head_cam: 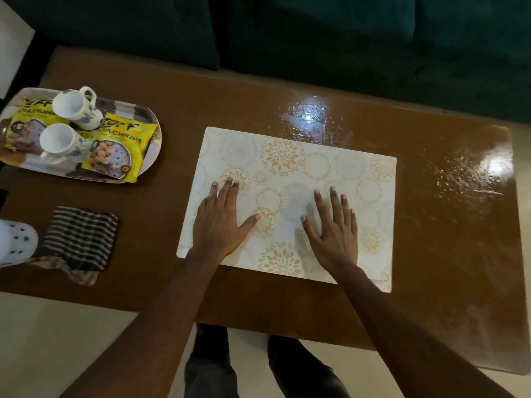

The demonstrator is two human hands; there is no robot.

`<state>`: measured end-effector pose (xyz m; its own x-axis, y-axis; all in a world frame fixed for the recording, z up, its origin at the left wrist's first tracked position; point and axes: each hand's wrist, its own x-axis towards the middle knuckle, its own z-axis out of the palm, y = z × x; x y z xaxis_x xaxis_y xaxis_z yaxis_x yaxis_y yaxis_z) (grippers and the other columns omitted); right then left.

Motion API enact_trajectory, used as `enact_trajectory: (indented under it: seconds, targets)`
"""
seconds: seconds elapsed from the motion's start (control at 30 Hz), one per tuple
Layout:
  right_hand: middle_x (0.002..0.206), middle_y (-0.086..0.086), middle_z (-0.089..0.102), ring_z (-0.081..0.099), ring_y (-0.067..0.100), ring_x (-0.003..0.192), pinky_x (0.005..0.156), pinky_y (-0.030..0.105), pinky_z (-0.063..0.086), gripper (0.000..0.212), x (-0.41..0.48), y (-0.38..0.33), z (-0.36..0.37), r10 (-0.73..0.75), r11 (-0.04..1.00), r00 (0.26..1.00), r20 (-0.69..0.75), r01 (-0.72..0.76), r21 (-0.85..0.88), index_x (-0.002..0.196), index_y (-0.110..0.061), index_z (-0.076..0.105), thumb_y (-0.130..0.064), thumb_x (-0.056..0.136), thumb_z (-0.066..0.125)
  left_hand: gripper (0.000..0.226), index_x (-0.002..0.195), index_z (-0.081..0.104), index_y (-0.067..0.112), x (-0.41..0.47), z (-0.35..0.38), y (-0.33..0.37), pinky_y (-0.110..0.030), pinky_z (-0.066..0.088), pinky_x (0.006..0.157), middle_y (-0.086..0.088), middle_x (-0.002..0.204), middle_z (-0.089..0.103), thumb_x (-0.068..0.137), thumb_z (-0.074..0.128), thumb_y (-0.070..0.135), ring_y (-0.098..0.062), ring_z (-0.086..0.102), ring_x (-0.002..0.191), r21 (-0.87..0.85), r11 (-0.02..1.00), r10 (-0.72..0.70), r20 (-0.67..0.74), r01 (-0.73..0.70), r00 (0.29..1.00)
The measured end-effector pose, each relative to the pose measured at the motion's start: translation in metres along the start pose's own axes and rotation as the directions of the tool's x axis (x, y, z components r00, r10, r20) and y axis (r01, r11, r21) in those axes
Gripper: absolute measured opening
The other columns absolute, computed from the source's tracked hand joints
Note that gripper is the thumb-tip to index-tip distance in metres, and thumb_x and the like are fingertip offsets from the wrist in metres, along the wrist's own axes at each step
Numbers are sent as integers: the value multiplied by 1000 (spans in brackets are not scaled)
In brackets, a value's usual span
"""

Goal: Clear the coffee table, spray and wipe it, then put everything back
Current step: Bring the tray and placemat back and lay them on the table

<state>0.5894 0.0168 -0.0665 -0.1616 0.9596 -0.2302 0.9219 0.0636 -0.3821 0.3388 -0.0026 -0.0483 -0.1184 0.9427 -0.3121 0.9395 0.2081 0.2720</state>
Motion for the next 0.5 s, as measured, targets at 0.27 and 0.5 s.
enact_trajectory:
  seconds: [0.27, 0.5]
  targets:
    - [153, -1, 37, 33, 22, 139, 110, 44, 32, 53, 35, -119, 21, -9, 976, 1000, -28, 15, 218, 148, -32, 39, -47, 99, 48, 53, 141, 52, 15, 3, -56, -72, -46, 36, 112, -5, 154, 45, 97, 55, 44, -25, 33, 147, -70, 997, 2, -179, -15, 984]
    - [134, 5, 57, 56, 20, 119, 101, 38, 49, 35, 80, -237, 48, 93, 844, 995, 32, -96, 528, 134, -17, 56, -8, 102, 47, 36, 123, 61, 14, 2, -98, -150, -43, 45, 101, -8, 133, 61, 95, 61, 36, -27, 53, 127, -69, 997, -47, -251, 31, 967]
